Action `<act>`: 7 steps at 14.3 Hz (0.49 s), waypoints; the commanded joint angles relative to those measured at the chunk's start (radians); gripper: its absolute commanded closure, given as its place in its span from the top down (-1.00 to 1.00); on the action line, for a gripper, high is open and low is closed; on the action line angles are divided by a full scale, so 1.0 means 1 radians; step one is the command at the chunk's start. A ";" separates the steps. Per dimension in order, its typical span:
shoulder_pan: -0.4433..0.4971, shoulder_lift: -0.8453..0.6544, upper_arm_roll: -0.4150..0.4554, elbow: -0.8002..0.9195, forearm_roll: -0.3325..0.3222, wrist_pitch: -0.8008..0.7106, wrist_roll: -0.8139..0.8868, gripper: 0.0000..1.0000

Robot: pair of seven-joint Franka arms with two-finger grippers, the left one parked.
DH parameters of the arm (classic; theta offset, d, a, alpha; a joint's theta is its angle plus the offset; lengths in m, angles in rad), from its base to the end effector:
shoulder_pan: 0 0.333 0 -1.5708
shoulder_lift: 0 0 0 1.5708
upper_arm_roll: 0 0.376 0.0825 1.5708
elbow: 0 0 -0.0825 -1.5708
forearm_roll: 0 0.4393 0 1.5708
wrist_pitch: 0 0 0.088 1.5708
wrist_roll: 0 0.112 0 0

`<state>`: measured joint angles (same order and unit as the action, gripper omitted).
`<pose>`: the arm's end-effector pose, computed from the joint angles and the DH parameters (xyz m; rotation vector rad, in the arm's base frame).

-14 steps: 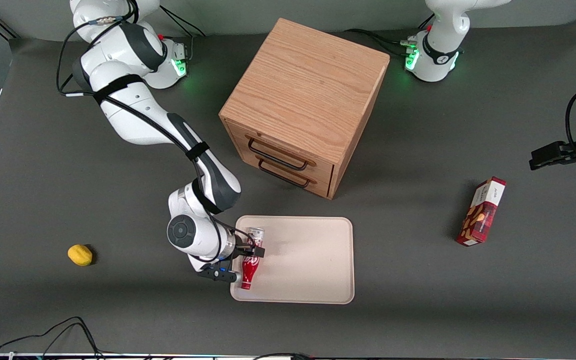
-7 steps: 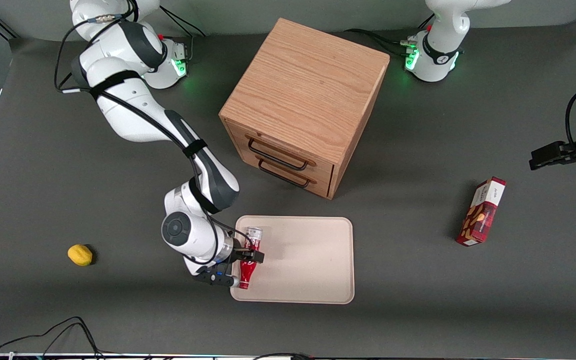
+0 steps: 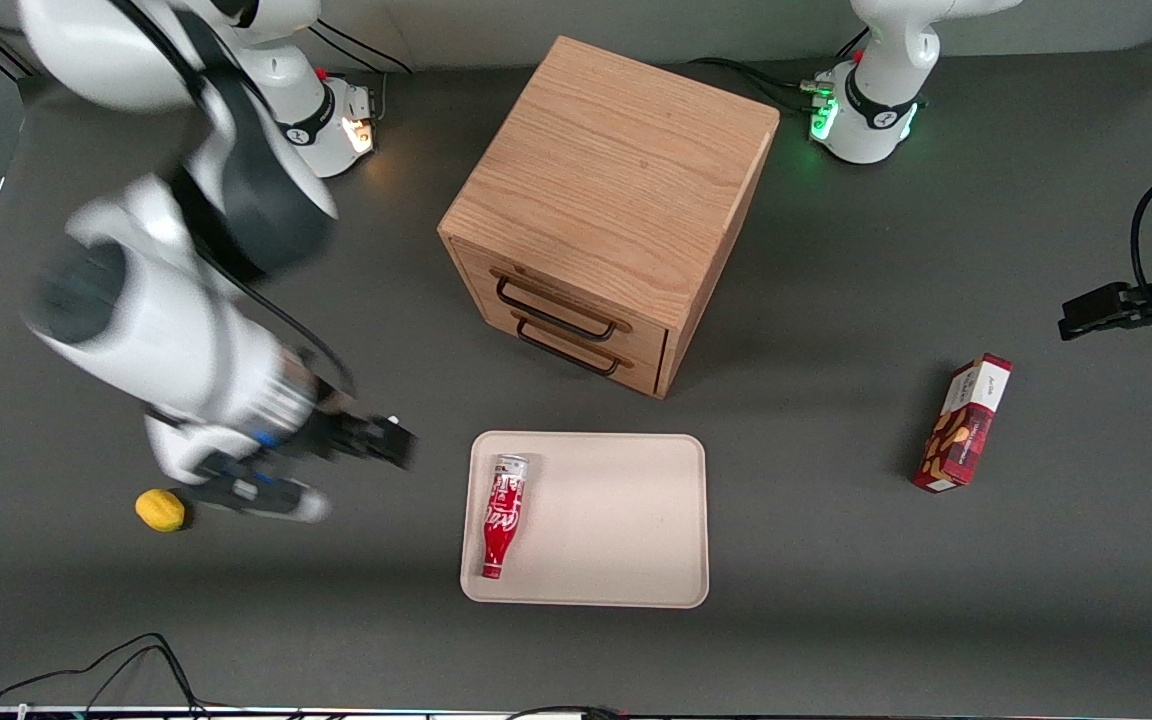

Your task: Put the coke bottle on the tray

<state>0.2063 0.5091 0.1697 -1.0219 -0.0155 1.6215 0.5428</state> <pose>0.7468 0.2495 0.6212 -3.0242 0.2911 -0.0882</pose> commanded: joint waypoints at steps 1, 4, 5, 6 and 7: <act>-0.018 -0.216 -0.116 -0.115 0.009 -0.217 -0.085 1.00; -0.018 -0.451 -0.206 -0.322 0.028 -0.296 -0.135 1.00; -0.018 -0.569 -0.217 -0.477 0.028 -0.241 -0.136 1.00; -0.018 -0.662 -0.222 -0.604 0.028 -0.183 -0.138 1.00; -0.015 -0.732 -0.229 -0.703 0.028 -0.133 -0.138 1.00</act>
<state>0.1769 -0.0054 -0.0425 -1.4045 -0.0009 1.3583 0.4194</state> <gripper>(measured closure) 0.000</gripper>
